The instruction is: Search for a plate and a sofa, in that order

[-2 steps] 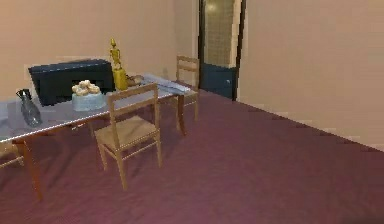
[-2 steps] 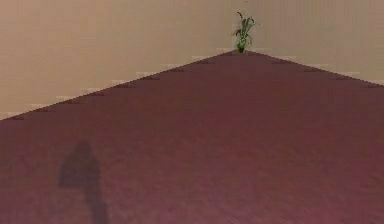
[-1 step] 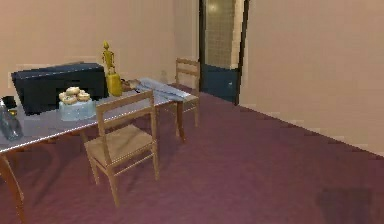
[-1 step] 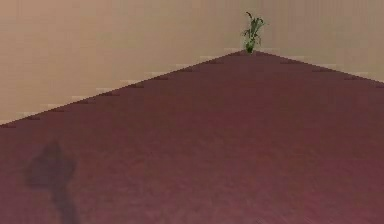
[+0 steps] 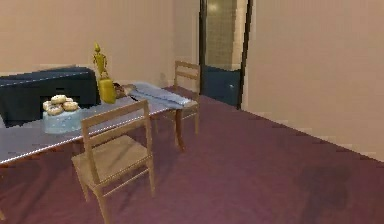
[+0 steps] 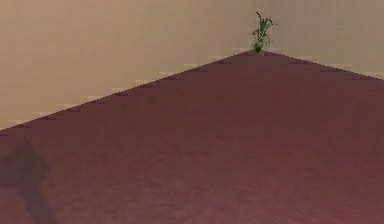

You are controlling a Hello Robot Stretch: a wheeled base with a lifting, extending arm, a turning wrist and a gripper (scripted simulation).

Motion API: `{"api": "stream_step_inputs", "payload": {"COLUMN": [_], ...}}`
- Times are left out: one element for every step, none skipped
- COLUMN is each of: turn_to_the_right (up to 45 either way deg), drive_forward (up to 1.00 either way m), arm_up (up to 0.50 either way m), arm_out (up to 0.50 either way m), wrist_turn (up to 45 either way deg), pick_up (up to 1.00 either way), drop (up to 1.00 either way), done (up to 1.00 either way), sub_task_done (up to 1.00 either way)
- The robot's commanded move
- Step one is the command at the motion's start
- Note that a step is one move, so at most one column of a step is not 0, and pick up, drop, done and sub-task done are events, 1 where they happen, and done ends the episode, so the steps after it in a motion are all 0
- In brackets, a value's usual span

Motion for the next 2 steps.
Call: {"api": "stream_step_inputs", "payload": {"turn_to_the_right": [15.0,0.0], "drive_forward": [0.00,1.00], "arm_up": [0.00,0.00], "arm_out": [0.00,0.00], "wrist_turn": [0.0,0.0], "pick_up": [0.00,0.00], "drop": [0.00,0.00], "done": [0.00,0.00], "sub_task_done": [0.00,0.00]}}
